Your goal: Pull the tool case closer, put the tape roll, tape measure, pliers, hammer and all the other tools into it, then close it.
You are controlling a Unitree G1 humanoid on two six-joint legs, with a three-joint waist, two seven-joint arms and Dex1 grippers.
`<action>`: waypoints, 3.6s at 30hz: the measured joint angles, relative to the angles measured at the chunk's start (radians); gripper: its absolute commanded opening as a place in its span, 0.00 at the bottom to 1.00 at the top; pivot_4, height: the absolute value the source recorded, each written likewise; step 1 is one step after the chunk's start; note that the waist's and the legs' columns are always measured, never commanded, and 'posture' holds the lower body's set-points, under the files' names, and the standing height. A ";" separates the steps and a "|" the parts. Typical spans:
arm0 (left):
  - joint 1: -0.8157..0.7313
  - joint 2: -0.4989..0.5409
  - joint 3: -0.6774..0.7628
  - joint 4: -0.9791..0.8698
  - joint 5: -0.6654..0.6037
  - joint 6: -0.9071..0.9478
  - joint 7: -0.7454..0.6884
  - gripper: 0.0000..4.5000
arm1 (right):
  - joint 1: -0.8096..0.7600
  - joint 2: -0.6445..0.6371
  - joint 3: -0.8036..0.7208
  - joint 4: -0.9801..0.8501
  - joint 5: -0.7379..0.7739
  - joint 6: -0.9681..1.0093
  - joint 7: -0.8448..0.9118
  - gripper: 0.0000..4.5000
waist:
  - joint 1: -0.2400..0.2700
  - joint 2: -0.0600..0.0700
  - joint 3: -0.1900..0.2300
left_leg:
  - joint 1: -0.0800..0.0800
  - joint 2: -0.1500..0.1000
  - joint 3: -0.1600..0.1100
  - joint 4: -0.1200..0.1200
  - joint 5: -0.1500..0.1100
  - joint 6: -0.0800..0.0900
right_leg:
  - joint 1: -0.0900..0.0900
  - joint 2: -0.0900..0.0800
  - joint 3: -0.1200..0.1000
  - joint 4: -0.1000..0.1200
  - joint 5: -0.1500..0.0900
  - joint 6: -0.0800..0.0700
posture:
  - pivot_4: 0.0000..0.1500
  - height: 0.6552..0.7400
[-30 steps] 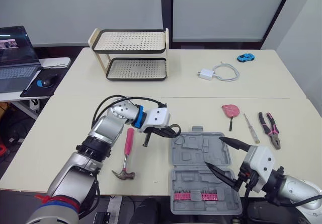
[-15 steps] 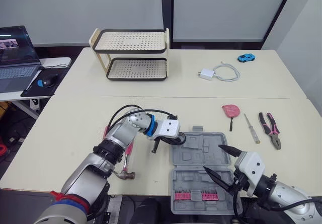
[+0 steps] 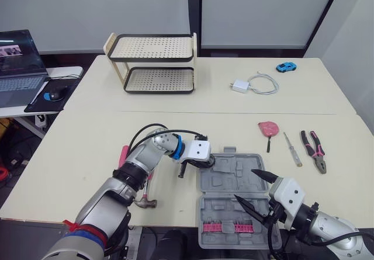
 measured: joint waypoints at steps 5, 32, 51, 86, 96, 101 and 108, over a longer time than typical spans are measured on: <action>0.000 0.000 -0.007 0.003 0.007 -0.001 0.006 0.01 | -0.001 0.000 0.000 0.000 0.000 0.000 0.000 1.00 | 0.000 0.000 0.000 | 0.000 0.000 0.000 0.000 0.000 0.000 | 0.000 0.000 0.000 0.000 0.000 0.000 | 1.00 1.00; 0.000 -0.008 -0.018 0.017 0.032 -0.001 0.038 0.01 | -0.010 0.000 0.019 -0.024 -0.001 0.015 -0.001 1.00 | 0.000 0.000 0.000 | 0.000 0.000 0.000 0.000 0.000 0.000 | 0.000 0.000 0.000 0.000 0.000 0.000 | 1.00 1.00; -0.044 -0.010 -0.030 -0.039 0.044 0.160 -0.032 0.01 | -0.015 0.003 0.039 -0.023 -0.022 0.012 -0.004 1.00 | 0.000 0.000 0.000 | 0.000 0.000 0.000 0.000 0.000 0.000 | 0.000 0.000 0.000 0.000 0.000 0.000 | 1.00 1.00; -0.056 -0.042 -0.066 -0.016 0.087 0.201 -0.004 0.01 | -0.032 0.011 0.041 -0.026 -0.039 0.028 -0.011 1.00 | 0.000 0.000 0.000 | 0.000 0.000 0.000 0.001 0.000 0.000 | 0.000 0.000 0.000 0.000 0.000 0.000 | 1.00 1.00; -0.056 -0.045 -0.067 -0.015 0.088 0.201 -0.005 0.06 | -0.033 0.012 0.042 -0.027 -0.039 0.032 -0.023 1.00 | 0.000 0.000 0.000 | 0.000 0.000 0.000 0.001 0.000 0.000 | 0.000 0.000 0.000 0.000 0.000 0.000 | 1.00 1.00; -0.056 -0.045 -0.069 -0.015 0.088 0.200 -0.007 0.37 | -0.035 0.013 0.053 -0.027 -0.039 0.032 -0.024 1.00 | 0.000 0.000 0.000 | 0.000 0.000 0.000 0.001 0.000 0.000 | 0.000 0.000 0.000 0.000 0.000 0.000 | 1.00 1.00; -0.056 -0.049 -0.068 -0.018 0.081 0.219 -0.007 0.48 | -0.045 0.012 0.057 -0.027 -0.039 0.030 -0.021 1.00 | 0.000 0.000 0.000 | 0.000 0.000 0.000 0.001 0.000 0.000 | 0.000 0.000 0.000 0.000 0.000 0.000 | 1.00 1.00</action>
